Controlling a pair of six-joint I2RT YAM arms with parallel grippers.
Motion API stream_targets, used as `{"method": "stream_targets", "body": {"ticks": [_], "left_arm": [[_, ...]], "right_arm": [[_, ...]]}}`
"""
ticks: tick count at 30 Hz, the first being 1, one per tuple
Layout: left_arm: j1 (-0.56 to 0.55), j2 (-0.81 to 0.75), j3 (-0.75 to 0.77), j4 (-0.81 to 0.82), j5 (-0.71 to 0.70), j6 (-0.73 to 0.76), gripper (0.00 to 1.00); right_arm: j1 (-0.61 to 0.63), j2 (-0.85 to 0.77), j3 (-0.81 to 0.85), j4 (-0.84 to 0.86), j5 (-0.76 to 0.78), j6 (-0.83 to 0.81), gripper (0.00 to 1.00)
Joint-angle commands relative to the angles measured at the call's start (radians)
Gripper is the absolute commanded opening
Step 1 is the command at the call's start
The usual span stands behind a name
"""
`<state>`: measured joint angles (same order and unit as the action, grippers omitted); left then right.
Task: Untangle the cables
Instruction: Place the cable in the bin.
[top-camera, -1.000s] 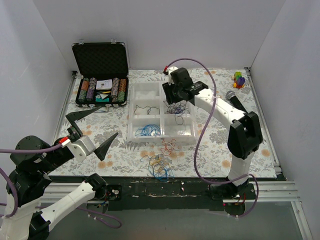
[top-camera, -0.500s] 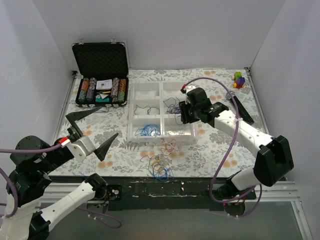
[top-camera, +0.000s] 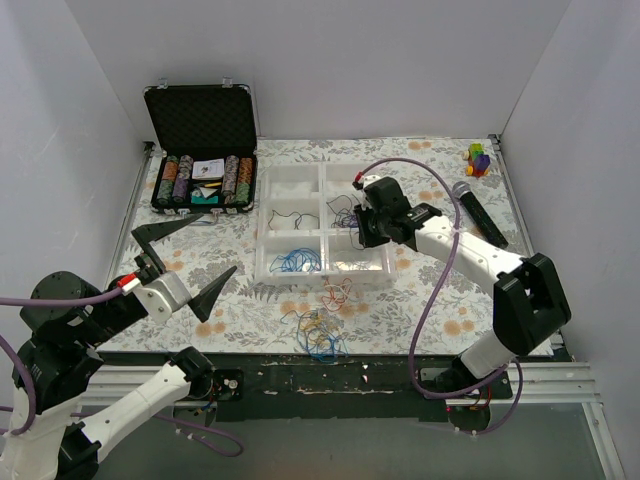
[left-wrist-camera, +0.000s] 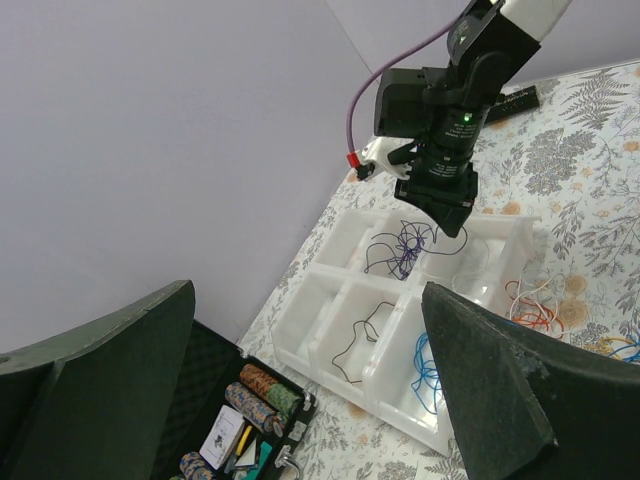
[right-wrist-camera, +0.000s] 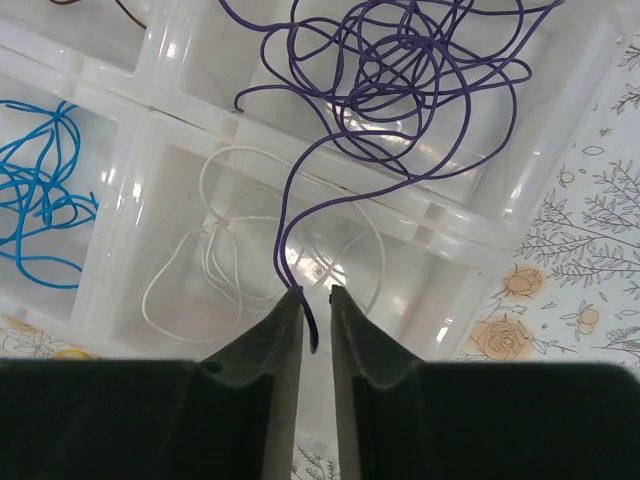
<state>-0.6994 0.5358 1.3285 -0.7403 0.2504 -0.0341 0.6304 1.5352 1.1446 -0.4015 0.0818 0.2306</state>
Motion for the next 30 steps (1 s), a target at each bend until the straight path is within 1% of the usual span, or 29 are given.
{"method": "stream_targets", "body": {"ticks": [1,3,4,10,14,17,21,30], "left_arm": [[0.001,0.013,-0.003,-0.002,-0.005,-0.003,0.98],[0.001,0.012,-0.005,-0.004,-0.007,-0.003,0.98],[0.001,0.012,-0.008,-0.005,-0.007,-0.003,0.98],[0.003,0.013,-0.012,0.002,-0.010,-0.004,0.98],[0.003,0.018,-0.009,-0.001,-0.014,-0.003,0.98],[0.001,0.018,-0.008,-0.002,-0.020,-0.001,0.98],[0.001,0.020,-0.009,0.001,-0.020,-0.001,0.98],[0.001,0.024,-0.009,0.004,-0.016,0.000,0.98]], "right_arm": [[-0.003,0.029,0.066,0.041,-0.007,-0.013,0.17],[-0.005,0.036,0.107,0.041,0.007,-0.030,0.04],[-0.006,0.043,0.131,0.038,0.021,-0.042,0.01],[-0.049,0.147,0.351,0.004,0.030,-0.097,0.01],[-0.072,0.229,0.414,0.024,0.021,-0.109,0.01],[-0.075,0.282,0.412,0.047,0.015,-0.102,0.01],[-0.075,0.330,0.368,0.078,0.001,-0.077,0.01],[-0.075,0.372,0.279,0.066,-0.007,-0.057,0.01]]}}
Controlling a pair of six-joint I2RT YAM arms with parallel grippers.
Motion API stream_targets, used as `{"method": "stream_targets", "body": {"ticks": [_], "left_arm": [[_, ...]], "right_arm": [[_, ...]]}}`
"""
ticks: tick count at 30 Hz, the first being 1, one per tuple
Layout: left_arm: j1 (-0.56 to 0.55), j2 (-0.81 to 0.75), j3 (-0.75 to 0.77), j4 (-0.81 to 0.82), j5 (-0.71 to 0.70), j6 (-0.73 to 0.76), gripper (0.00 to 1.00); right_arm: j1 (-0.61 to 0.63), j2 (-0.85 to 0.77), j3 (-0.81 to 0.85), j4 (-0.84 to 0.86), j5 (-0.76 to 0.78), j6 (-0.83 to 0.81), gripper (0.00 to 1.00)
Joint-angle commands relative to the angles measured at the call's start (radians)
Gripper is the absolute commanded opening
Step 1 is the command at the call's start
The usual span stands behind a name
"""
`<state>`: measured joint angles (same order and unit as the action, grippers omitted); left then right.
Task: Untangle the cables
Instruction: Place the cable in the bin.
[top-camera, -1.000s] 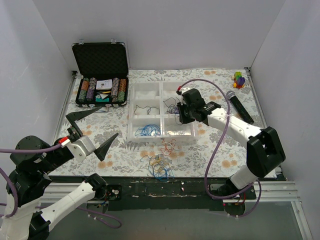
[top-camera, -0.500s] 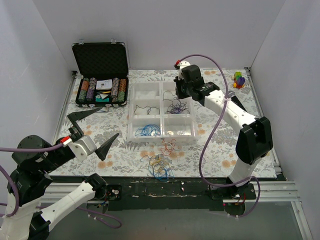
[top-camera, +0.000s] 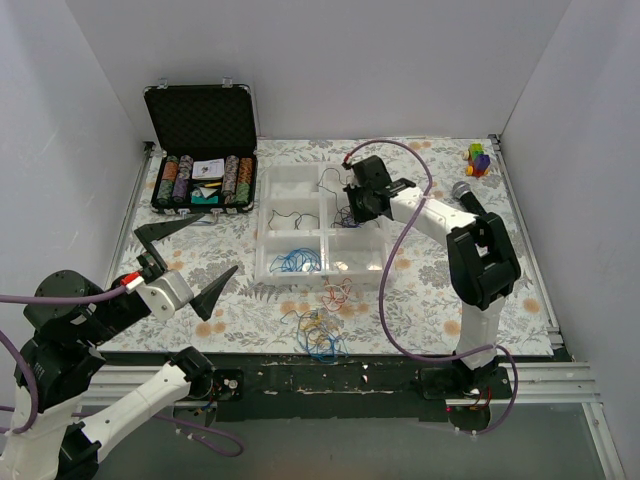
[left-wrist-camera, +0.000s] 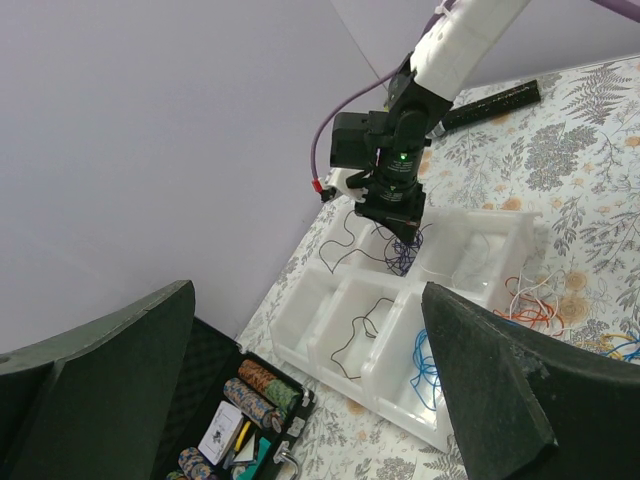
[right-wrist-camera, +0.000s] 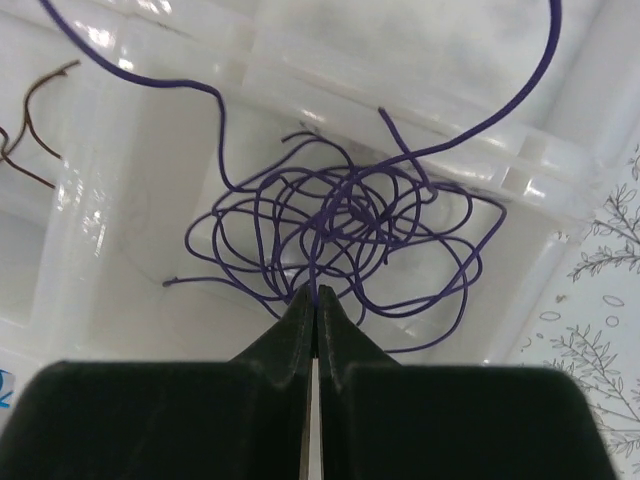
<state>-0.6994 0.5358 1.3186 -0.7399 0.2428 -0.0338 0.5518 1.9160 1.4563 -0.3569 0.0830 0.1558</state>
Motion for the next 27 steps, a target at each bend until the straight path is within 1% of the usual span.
{"method": "stream_targets", "body": {"ticks": [1,4,5,6,11,15,18,23,25,27], "left_arm": [[0.001,0.024,0.001,0.004,-0.007,0.000,0.98],[0.001,0.024,0.002,0.004,-0.004,-0.002,0.98],[0.001,0.026,0.004,0.002,-0.004,-0.002,0.98],[0.001,0.026,0.007,0.001,-0.004,-0.002,0.98],[0.001,0.024,0.011,-0.006,-0.007,-0.002,0.98],[0.001,0.015,-0.005,0.000,-0.007,0.000,0.98],[0.001,0.015,-0.009,0.002,-0.005,-0.002,0.98],[0.003,0.010,-0.016,0.005,-0.008,-0.002,0.98],[0.001,0.010,-0.021,0.008,-0.010,-0.002,0.98],[0.001,0.012,-0.019,0.013,-0.013,-0.002,0.98]], "right_arm": [[0.002,-0.014,-0.052,0.032,-0.012,0.019,0.01],[0.002,-0.020,-0.077,0.030,-0.017,0.018,0.01],[0.002,-0.021,-0.070,0.018,-0.015,0.016,0.05],[0.002,-0.031,-0.060,0.006,-0.014,0.013,0.11],[0.002,-0.123,-0.036,-0.001,-0.040,0.008,0.29],[0.002,-0.164,0.018,-0.034,-0.055,0.001,0.40],[0.002,-0.173,0.076,-0.082,-0.061,-0.009,0.46],[0.002,-0.124,0.208,-0.103,-0.075,-0.030,0.52],[0.002,-0.056,0.313,-0.123,-0.075,-0.041,0.54],[0.002,0.020,0.402,-0.149,-0.117,-0.053,0.54]]}}
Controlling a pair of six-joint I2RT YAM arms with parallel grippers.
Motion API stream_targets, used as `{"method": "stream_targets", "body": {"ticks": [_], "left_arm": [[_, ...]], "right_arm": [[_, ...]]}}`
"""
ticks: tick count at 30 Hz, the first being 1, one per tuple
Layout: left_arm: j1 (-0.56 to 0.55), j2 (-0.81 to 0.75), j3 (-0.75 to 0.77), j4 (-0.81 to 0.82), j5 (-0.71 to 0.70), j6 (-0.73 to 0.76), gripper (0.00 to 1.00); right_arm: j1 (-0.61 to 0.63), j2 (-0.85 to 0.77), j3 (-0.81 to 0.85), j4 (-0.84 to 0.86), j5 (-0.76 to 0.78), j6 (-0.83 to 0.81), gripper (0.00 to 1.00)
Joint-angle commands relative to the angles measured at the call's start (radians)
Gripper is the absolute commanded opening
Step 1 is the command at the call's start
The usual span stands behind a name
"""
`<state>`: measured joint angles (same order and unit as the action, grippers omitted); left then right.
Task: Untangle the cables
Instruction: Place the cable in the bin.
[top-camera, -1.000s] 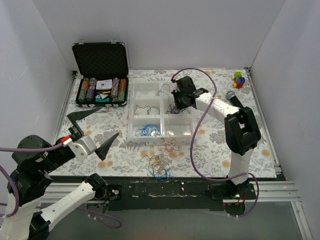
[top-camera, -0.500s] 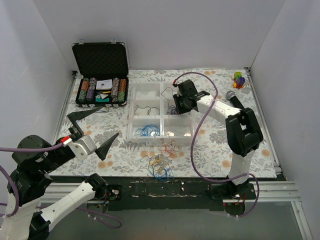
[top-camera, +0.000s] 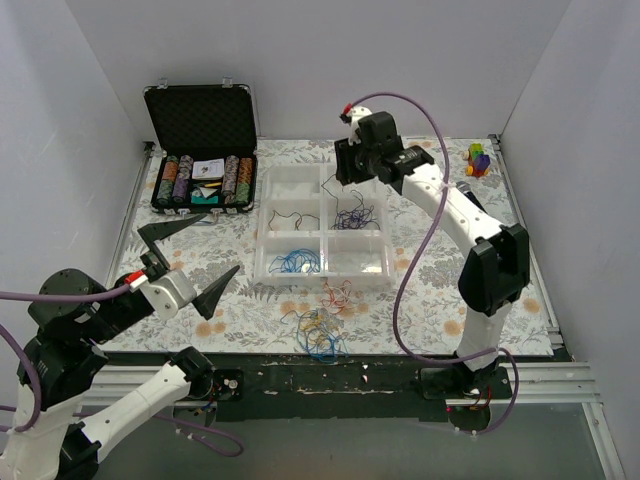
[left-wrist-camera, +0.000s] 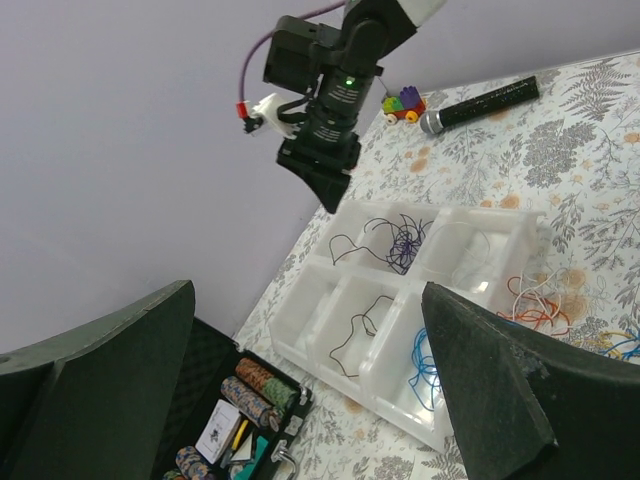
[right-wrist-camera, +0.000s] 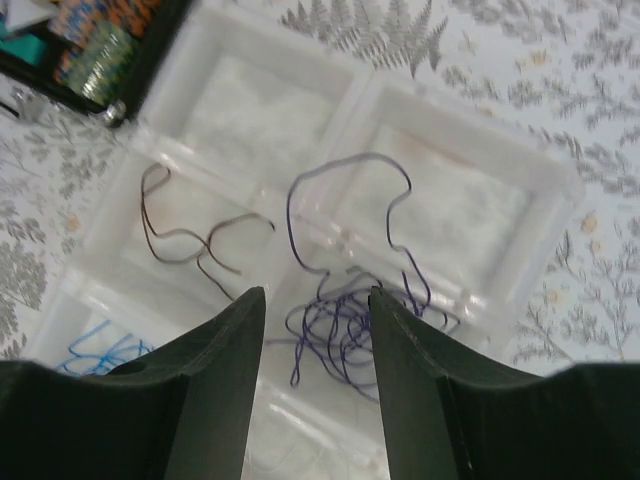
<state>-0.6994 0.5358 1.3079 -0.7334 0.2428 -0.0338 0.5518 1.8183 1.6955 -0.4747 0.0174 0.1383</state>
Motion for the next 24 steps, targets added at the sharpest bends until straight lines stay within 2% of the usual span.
{"method": "stream_targets", "body": {"ticks": [1,4,7,16,21,24], "left_arm": [[0.001,0.013,-0.009,0.006,-0.014,-0.002,0.98],[0.001,0.013,-0.018,0.012,-0.020,-0.002,0.98],[0.001,0.010,-0.024,0.019,-0.022,0.000,0.98],[0.001,0.013,-0.021,0.015,-0.023,0.008,0.98],[0.001,0.013,-0.025,0.012,-0.023,0.008,0.98],[0.001,0.013,-0.027,0.011,-0.023,0.005,0.98]], "right_arm": [[0.002,0.148,0.200,-0.038,-0.065,-0.045,0.55],[0.002,0.242,0.309,-0.070,-0.106,-0.065,0.55],[0.002,0.298,0.351,-0.082,-0.111,-0.072,0.55],[0.002,0.309,0.231,-0.018,-0.099,-0.063,0.49],[0.002,0.300,0.194,0.025,-0.097,-0.051,0.40],[0.002,0.297,0.190,0.044,-0.096,-0.048,0.26]]}}
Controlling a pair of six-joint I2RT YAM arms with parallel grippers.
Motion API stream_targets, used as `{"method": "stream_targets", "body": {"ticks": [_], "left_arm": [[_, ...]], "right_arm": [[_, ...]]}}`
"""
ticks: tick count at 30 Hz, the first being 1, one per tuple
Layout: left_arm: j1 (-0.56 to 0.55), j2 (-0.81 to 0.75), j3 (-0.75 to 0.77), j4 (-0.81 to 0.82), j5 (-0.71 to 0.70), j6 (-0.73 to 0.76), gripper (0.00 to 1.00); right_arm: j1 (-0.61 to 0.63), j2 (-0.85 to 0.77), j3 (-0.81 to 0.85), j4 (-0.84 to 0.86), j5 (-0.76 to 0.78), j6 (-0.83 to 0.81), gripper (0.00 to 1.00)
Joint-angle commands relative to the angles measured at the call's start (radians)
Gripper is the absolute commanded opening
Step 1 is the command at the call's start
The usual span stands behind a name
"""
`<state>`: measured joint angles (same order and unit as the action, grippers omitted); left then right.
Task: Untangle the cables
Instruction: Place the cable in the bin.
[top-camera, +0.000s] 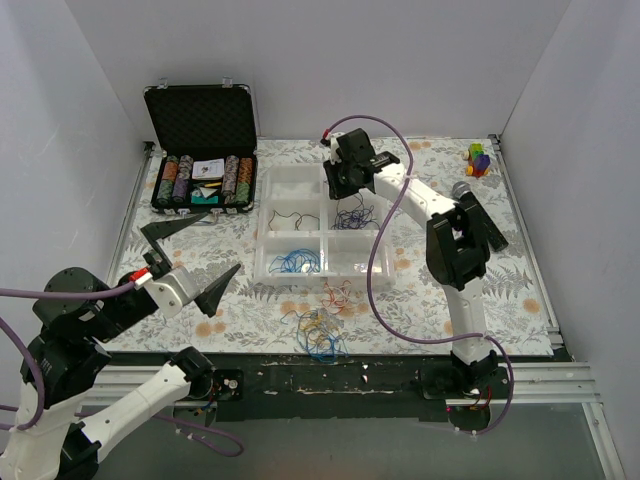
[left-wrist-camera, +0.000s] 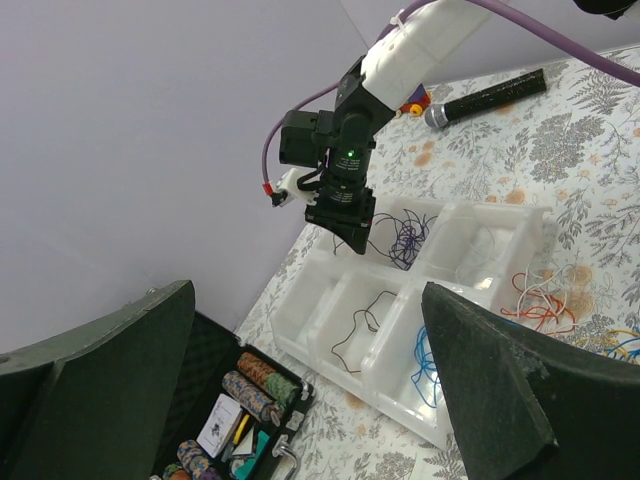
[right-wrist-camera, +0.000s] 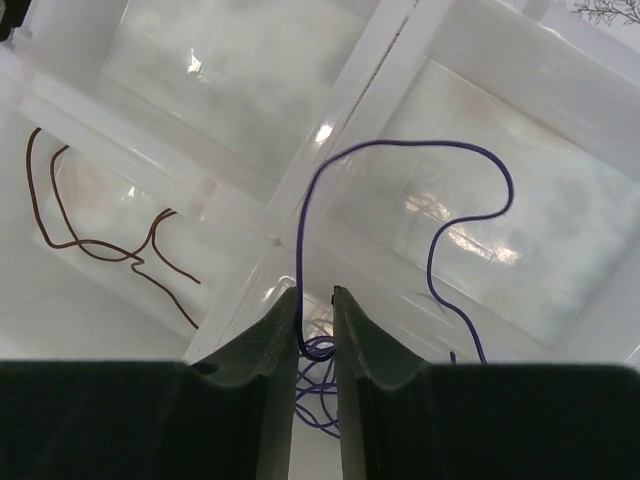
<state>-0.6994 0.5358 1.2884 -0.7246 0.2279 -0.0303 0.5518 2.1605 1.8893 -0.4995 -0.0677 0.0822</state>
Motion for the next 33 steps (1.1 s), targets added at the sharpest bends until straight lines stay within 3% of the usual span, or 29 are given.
{"method": "stream_targets", "body": {"ticks": [1,5,14,22,33], "left_arm": [[0.001,0.013,-0.011,0.002,-0.010,0.003,0.98],[0.003,0.010,-0.015,-0.002,-0.006,0.001,0.98],[0.001,-0.002,-0.040,0.019,0.004,-0.003,0.98],[0.001,-0.007,-0.026,0.014,0.005,-0.008,0.98],[0.003,-0.016,-0.017,0.010,0.010,-0.011,0.98]], "right_arm": [[0.002,-0.053,-0.010,0.076,-0.009,0.011,0.19],[0.003,-0.134,-0.082,0.127,0.000,0.019,0.01],[0.034,-0.396,-0.396,0.259,0.039,0.034,0.01],[0.062,-0.508,-0.548,0.283,0.057,0.080,0.01],[0.060,-0.509,-0.572,0.239,0.103,0.172,0.01]]}}
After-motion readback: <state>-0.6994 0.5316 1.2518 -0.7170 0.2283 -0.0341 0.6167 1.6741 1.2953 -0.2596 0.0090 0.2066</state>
